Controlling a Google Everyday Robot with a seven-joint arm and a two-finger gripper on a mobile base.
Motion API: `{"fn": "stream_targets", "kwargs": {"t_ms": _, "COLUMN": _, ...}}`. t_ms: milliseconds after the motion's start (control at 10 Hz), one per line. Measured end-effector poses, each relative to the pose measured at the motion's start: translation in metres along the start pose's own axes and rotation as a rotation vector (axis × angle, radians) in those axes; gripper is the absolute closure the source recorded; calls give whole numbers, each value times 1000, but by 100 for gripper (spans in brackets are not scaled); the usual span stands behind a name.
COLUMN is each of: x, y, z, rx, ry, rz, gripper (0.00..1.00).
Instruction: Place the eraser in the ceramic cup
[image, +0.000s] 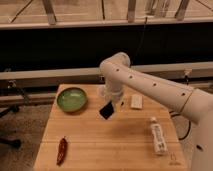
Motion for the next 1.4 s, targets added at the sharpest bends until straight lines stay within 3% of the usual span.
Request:
{"fn": "stream_targets", "kwargs": {"t_ms": 700, "x": 35, "y": -40, "z": 14, "rx": 14, "ry": -55, "rz": 5, "gripper": 100}}
{"fn": "stream_targets", "kwargs": {"t_ms": 1100, "x": 65, "y": -65, "z": 15, "rx": 51, "ry": -50, "rz": 43, "gripper": 100}}
{"fn": "stream_targets", "kwargs": {"t_ms": 1400, "x": 74, "y": -82, "z": 9, "rx": 100, "ry": -37, "rz": 72, "gripper": 100}}
